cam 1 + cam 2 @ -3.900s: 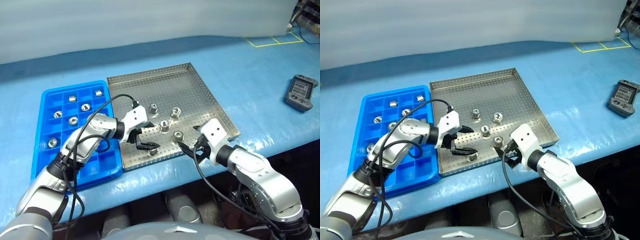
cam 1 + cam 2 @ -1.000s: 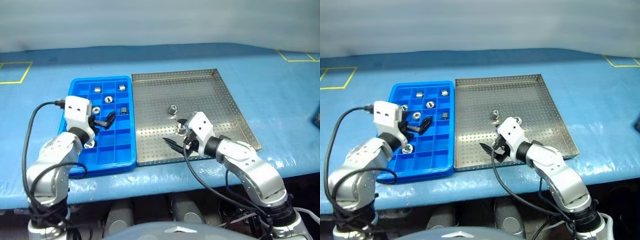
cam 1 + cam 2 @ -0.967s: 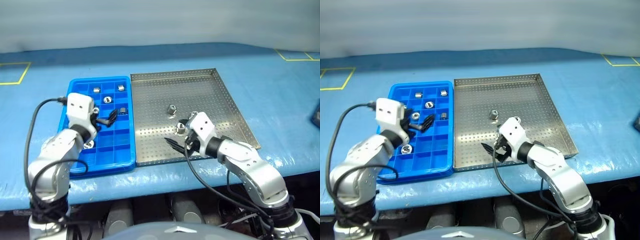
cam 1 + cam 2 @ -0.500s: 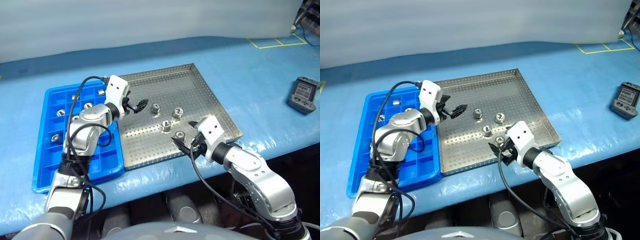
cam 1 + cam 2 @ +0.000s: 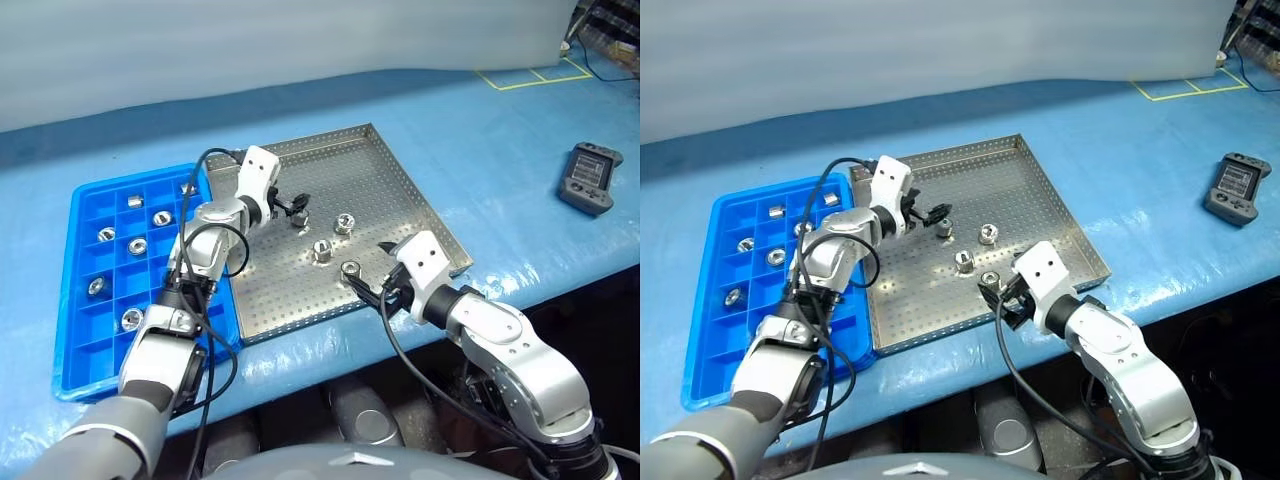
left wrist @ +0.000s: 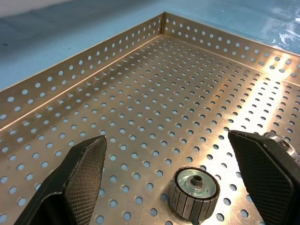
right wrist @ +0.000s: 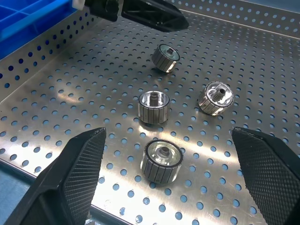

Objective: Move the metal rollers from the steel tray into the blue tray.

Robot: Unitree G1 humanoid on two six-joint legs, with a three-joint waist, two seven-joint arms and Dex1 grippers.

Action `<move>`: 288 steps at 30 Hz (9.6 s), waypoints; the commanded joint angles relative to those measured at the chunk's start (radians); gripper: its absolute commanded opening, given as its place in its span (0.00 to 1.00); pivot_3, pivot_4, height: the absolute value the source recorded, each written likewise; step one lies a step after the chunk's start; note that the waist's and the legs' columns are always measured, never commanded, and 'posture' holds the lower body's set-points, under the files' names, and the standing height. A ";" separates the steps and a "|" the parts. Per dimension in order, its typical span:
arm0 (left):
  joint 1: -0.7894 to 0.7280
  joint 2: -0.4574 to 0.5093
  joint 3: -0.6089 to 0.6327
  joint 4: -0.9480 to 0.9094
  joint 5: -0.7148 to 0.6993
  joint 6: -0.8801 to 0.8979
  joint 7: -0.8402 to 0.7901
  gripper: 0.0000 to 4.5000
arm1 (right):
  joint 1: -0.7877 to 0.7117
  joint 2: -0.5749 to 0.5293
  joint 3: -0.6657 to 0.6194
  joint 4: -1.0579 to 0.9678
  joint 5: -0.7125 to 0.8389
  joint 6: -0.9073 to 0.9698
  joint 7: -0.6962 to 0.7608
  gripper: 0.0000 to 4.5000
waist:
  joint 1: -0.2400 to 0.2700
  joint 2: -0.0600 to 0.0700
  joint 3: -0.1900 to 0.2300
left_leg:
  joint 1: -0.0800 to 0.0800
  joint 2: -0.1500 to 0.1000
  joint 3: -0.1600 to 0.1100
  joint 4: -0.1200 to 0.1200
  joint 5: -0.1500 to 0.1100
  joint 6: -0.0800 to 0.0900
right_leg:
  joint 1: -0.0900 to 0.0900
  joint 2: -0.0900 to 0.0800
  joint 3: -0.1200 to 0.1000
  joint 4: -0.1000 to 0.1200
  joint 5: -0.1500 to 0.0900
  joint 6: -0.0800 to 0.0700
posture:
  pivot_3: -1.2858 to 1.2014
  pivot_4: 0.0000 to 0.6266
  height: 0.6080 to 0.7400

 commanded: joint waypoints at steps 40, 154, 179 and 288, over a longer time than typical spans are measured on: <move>0.222 -0.015 0.216 -0.523 -0.026 0.003 0.114 0.38 | -0.162 0.019 0.092 0.075 0.002 -0.058 0.084 1.00 | 0.026 0.000 0.000 | 0.001 0.000 0.000 -0.003 0.000 0.000 | -0.001 0.000 0.001 0.000 0.000 0.000 | 0.46 0.24 1.00; 0.886 0.220 -0.130 -1.070 -0.113 -0.063 -0.078 1.00 | -0.212 0.084 0.038 0.215 -0.055 0.414 -0.048 0.87 | 0.126 0.000 0.000 | 0.002 0.001 0.000 -0.005 0.000 0.000 | -0.001 -0.001 -0.001 0.000 -0.007 -0.008 | 0.46 0.24 1.00; 1.010 0.089 0.071 -1.164 -0.076 -0.127 0.164 1.00 | -0.544 0.220 0.183 0.425 -0.081 0.105 -0.027 0.38 | 0.178 0.001 0.000 | 0.002 0.001 0.000 -0.004 0.000 0.000 | -0.001 0.000 -0.001 0.000 -0.005 -0.006 | 0.55 0.24 1.00; 0.865 0.079 0.032 -1.028 -0.136 -0.106 0.039 1.00 | -0.439 0.464 -0.149 0.846 -0.240 -0.210 -0.351 0.38 | 0.081 0.004 0.002 | 0.001 0.001 0.000 -0.005 0.000 0.000 | -0.002 0.000 -0.002 0.001 -0.004 -0.004 | 0.46 0.24 1.00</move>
